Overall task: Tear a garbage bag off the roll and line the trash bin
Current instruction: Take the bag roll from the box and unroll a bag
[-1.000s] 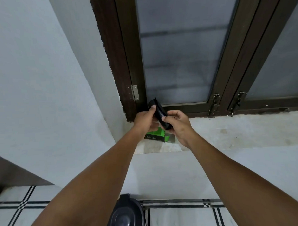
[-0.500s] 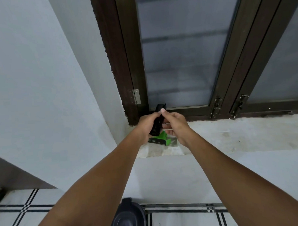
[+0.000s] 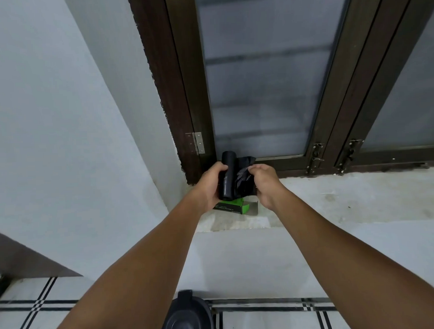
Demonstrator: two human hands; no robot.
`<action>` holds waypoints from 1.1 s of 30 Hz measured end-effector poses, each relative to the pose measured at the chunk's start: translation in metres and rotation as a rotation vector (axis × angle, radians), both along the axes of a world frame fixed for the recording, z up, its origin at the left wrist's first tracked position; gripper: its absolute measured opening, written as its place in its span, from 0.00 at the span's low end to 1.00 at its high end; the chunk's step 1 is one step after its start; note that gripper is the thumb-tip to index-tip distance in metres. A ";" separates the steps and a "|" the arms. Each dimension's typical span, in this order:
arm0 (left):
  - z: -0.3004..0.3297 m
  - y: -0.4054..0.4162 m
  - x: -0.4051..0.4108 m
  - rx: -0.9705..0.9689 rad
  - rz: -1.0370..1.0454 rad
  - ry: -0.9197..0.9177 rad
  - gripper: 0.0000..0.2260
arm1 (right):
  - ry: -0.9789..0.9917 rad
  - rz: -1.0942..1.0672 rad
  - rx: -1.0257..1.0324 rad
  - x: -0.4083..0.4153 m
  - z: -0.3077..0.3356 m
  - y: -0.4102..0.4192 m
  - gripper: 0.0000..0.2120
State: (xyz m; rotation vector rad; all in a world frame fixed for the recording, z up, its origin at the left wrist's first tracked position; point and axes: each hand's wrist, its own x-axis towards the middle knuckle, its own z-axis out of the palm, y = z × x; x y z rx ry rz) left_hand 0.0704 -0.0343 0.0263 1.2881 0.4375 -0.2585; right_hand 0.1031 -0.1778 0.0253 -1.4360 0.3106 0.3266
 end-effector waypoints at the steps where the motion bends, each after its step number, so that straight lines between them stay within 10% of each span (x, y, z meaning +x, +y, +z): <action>1: 0.003 -0.001 -0.001 -0.067 0.032 0.022 0.19 | 0.023 -0.025 0.026 0.000 0.001 -0.001 0.05; 12: -0.002 0.000 0.002 0.095 0.014 0.041 0.25 | 0.013 -0.022 0.097 -0.001 0.012 -0.009 0.17; 15: 0.000 0.003 0.002 0.099 0.020 0.042 0.21 | -0.145 0.224 -0.162 -0.002 0.008 -0.017 0.29; 21: 0.008 0.008 0.002 0.158 0.048 0.042 0.18 | -0.285 0.346 -0.556 0.002 -0.003 -0.017 0.14; 28: 0.005 0.014 0.008 0.247 0.064 -0.049 0.14 | -0.048 0.080 0.013 0.003 0.007 -0.008 0.04; 33: 0.008 0.022 0.010 0.327 0.081 -0.050 0.21 | -0.029 0.037 0.024 0.003 0.009 -0.017 0.08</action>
